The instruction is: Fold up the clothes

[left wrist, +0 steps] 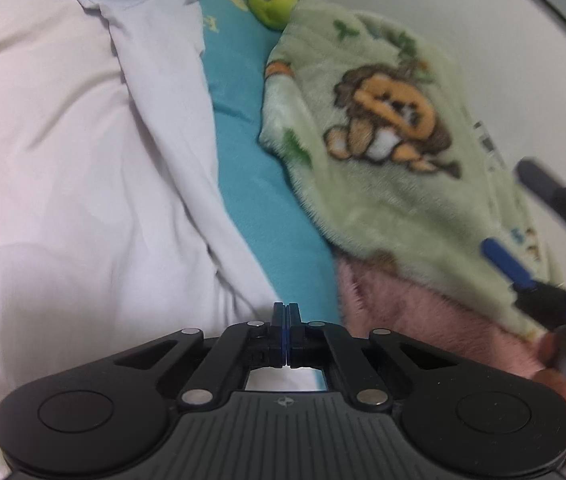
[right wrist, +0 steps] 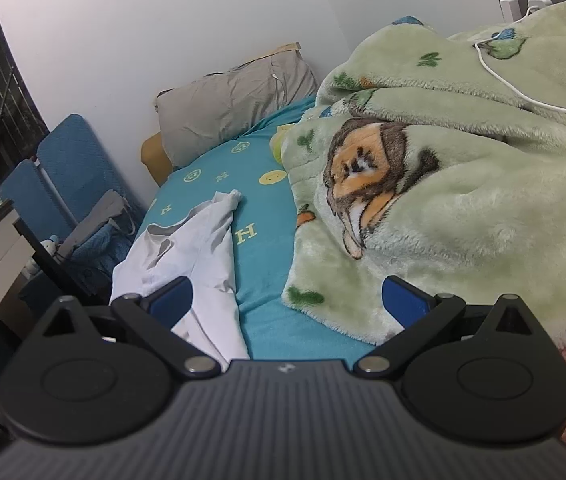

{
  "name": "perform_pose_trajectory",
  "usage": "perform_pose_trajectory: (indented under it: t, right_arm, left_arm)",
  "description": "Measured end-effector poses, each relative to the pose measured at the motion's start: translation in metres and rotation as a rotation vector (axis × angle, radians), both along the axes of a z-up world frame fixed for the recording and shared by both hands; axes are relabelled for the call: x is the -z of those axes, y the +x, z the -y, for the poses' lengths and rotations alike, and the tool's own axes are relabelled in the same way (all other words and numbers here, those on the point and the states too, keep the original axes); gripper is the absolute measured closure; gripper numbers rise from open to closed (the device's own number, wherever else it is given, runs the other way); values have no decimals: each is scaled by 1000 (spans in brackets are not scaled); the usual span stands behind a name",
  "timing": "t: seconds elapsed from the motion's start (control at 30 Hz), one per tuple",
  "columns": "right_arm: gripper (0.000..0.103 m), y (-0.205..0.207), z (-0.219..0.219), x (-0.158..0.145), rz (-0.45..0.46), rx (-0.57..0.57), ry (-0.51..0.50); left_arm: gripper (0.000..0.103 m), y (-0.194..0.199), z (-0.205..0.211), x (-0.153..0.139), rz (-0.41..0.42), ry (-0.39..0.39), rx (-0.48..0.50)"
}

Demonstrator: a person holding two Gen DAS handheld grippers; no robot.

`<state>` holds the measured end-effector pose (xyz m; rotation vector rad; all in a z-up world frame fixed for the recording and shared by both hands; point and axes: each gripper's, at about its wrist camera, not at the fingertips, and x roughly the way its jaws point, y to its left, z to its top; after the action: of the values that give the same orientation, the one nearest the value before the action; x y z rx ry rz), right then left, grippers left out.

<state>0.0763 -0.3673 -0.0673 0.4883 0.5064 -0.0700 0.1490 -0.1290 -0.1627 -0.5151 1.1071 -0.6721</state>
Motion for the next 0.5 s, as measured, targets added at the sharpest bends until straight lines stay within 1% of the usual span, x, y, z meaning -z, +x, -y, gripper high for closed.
perform_pose_trajectory:
  t: [0.07,0.17,0.23,0.3,0.33,0.4,0.43,0.47,0.5]
  right_arm:
    - [0,1,0,0,-2,-1,1]
    - [0,2,-1,0,-6,-5,-1]
    - [0,2,-3,-1,-9,-5,-7]
    - [0,3,-5,-1,-14,-1,-14]
    - [0,3,-7,-2,-15,-3,-18]
    - [0,3,-10,-3,-10,-10,-33]
    - [0,3,-12,-4,-8,-13,-45]
    - [0,2,-14,-5,-7,-14,-55]
    - [0,2,-15,-5,-8,-11,-62]
  left_arm:
    - [103,-2,-10,-10,-1,-35,-6]
    - [103,-4,-24,-22,9,-53,-25]
    - [103,-4,-31,-25,12,-43,-42]
    - [102,-2,-30,-23,10,-15,-59]
    - [97,-1,-28,-21,5,-3,-62]
    - [77,2,-17,-16,-1,36,-61]
    - [54,4,-11,-15,-2,60,-60]
    - [38,6,-5,-13,0,90,-62]
    - [35,9,3,-13,5,127,-69]
